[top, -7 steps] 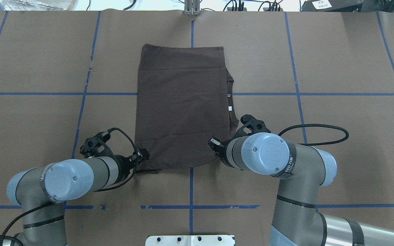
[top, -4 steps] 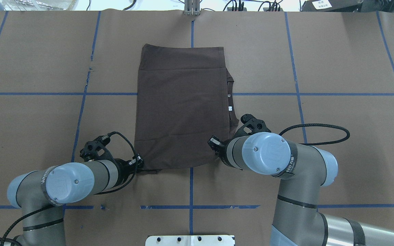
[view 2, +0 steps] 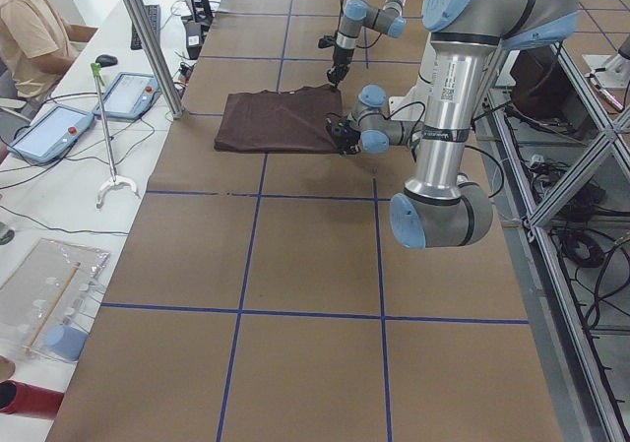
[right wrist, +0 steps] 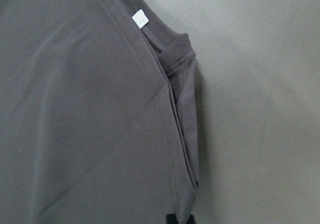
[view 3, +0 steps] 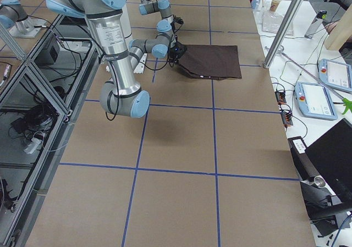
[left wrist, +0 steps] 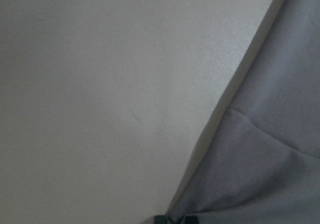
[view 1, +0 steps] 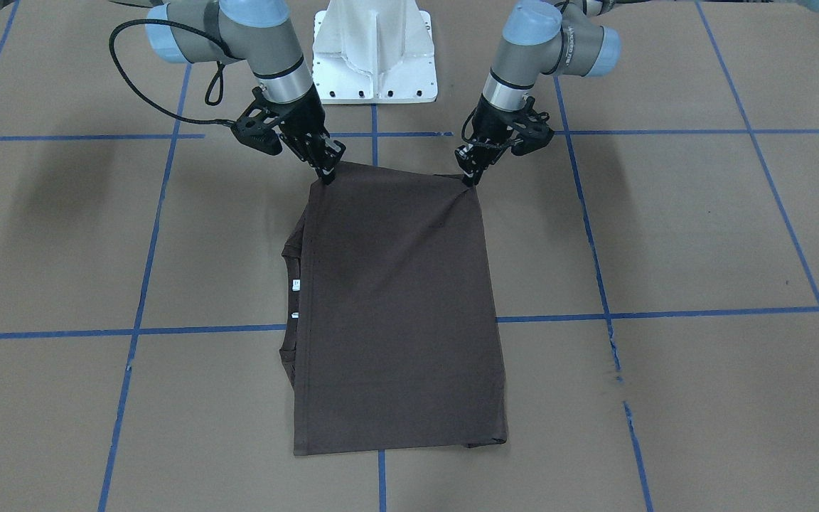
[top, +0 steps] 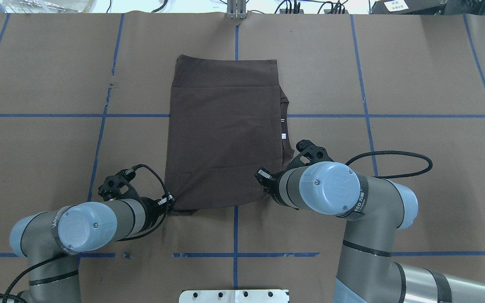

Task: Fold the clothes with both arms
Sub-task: 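Move the left gripper down to the shirt's near corner beside the right gripper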

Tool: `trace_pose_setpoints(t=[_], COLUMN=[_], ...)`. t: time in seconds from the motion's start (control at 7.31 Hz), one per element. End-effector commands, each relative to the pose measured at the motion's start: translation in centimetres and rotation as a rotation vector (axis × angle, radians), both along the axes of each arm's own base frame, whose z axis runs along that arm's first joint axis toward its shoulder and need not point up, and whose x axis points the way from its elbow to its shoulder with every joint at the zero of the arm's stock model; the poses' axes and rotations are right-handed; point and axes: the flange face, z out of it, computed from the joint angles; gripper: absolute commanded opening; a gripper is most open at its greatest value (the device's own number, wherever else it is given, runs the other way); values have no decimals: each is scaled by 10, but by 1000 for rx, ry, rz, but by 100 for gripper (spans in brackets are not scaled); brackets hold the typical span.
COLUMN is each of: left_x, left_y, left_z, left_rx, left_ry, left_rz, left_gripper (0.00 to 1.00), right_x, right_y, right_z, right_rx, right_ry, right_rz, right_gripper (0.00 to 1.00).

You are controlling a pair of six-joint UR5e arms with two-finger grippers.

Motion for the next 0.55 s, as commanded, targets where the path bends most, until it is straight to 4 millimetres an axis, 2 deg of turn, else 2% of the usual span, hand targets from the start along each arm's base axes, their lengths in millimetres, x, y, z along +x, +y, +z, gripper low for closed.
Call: trace_pose_setpoints(t=[0.0,0.27,0.41], left_x=[-2,-21,-26], left_y=[1,4,6], left_z=[-9,-36,-46], left_rx=[6,19,17], left_ry=[17,53,42], left_rz=[6,7,9], left_gripper=[0,0,0], right_x=[0,4,16], right_y=[1,1,6], right_z=[0,4,10], right_rx=[-1,-3,-4], right_ry=[0,1,-1], right_rz=[-2,-3,-6], right_gripper=[0,0,0])
